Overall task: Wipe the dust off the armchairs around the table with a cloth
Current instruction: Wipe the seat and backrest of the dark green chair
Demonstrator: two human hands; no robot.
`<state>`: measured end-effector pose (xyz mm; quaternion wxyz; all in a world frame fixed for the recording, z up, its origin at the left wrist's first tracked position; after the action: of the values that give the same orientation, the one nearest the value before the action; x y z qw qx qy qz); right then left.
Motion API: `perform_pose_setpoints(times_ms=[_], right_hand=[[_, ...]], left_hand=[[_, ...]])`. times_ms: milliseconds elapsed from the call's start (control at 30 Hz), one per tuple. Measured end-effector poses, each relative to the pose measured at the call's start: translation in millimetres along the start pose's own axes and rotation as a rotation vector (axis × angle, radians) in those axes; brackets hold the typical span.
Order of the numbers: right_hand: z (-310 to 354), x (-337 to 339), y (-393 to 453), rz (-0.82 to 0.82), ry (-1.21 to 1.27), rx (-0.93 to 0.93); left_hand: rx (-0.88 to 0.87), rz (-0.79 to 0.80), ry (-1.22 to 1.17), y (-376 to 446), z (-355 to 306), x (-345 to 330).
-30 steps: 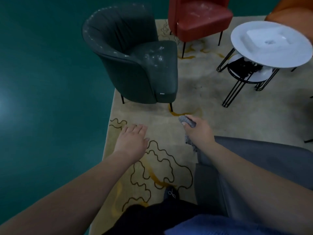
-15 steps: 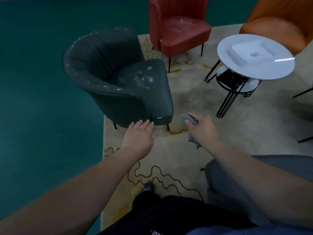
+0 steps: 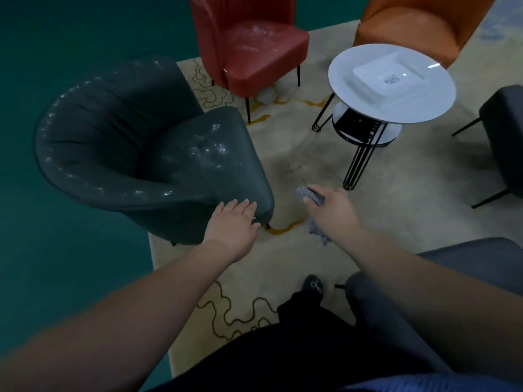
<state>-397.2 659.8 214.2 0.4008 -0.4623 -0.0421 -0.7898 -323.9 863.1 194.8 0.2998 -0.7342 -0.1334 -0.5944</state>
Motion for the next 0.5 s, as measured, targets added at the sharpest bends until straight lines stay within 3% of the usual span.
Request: perform_pose_setpoints(times_ms=[500], right_hand=[[50.5,47.9,208.1,0.096,-0.109,0.097]], left_hand=[[0.127,0.012,-0.034,191.4,33.2,53.4]])
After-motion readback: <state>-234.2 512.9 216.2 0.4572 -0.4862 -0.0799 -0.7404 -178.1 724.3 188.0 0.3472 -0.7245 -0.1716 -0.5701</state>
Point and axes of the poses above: each hand's wrist, its own y-axis towards the middle knuckle, its own x-axis out of the back of the hand, z = x × y, the point moved 8 cm from there along y, towards the middle knuckle, and after that the axes turned 13 degrees about -x, right-handed, at the moved point
